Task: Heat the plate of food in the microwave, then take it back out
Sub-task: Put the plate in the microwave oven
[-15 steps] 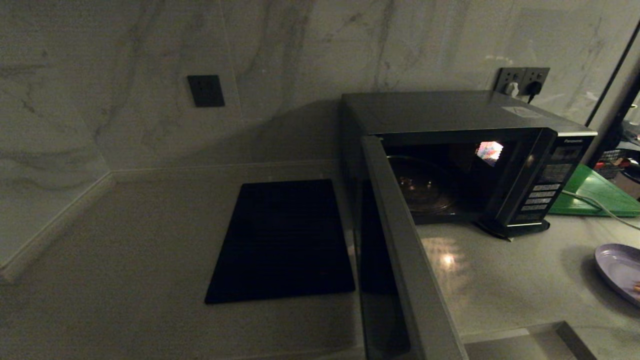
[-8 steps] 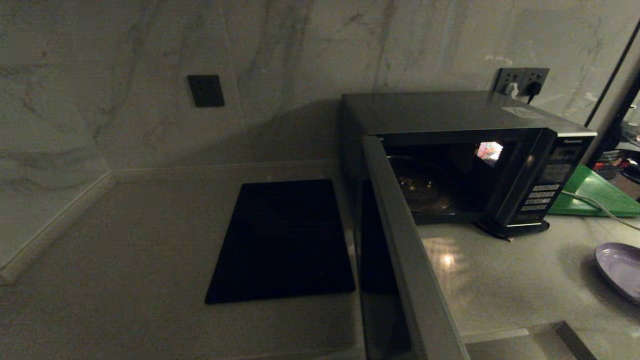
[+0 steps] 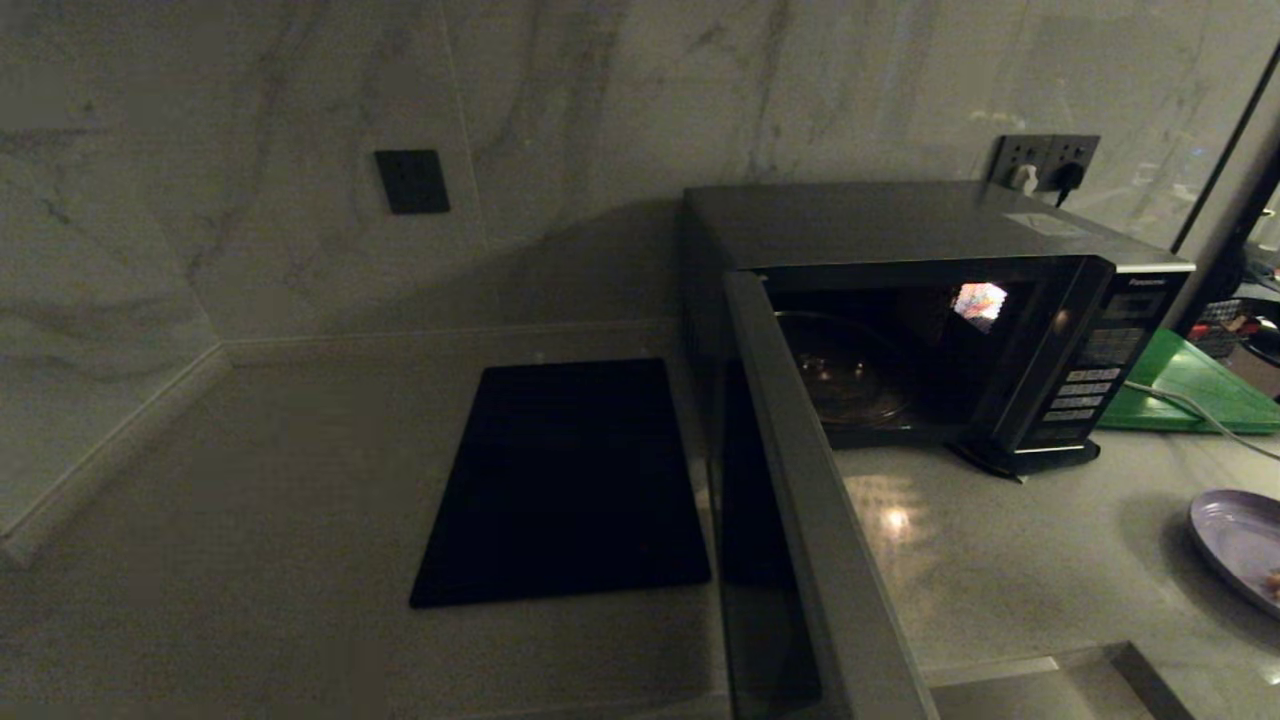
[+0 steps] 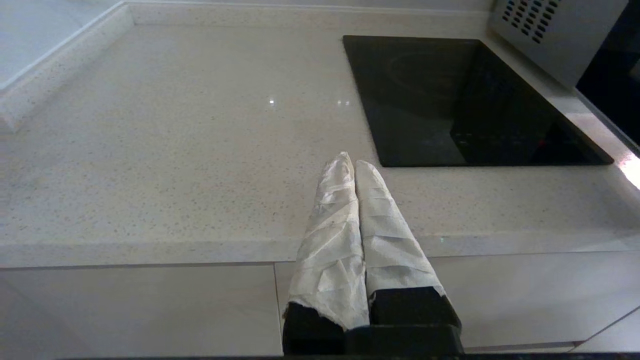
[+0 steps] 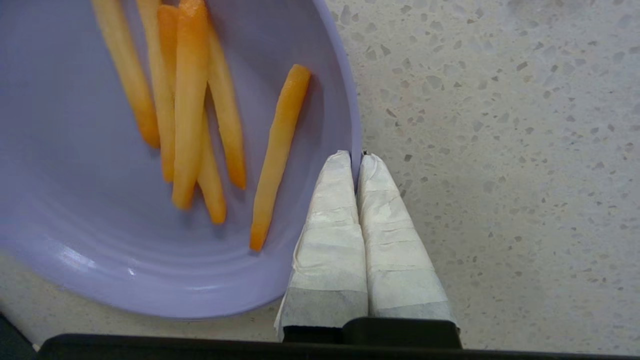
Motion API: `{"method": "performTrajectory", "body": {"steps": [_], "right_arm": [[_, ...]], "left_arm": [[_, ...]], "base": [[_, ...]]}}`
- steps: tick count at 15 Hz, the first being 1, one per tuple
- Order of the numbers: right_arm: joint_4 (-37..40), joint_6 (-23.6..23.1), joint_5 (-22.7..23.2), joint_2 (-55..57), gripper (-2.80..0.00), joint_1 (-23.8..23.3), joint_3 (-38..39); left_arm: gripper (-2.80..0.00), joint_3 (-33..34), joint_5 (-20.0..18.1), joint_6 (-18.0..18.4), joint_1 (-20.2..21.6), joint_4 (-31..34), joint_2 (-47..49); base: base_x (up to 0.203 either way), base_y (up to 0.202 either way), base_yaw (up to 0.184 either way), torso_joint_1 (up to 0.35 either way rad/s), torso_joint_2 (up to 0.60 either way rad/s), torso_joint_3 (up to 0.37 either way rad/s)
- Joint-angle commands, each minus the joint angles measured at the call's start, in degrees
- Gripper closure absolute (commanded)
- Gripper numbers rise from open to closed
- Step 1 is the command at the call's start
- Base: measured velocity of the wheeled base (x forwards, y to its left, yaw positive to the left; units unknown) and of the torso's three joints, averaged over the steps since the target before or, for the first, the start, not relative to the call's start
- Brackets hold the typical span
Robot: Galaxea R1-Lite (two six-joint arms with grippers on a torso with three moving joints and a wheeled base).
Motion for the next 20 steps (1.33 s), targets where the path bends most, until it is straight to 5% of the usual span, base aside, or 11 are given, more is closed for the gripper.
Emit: {"method": "performTrajectory", "body": {"steps": [1,20], "right_arm": [[0.21,0.2,0.01,-0.29,0.0,0.0,0.08],[0.16,0.29,-0.08,-10.93,0.0,-0.08,5.26]], "left_arm": [[0.0,-0.02,0.02,0.01,0.02,-0.02,0.04],[0.0,0.0,0.02,-0.04,0.04,-0.02,0.04]], "base": [[0.0,0.0,0.0,0.0,0.0,0.0],[0.0,0.0,0.0,0.0,0.0,0.0]]}}
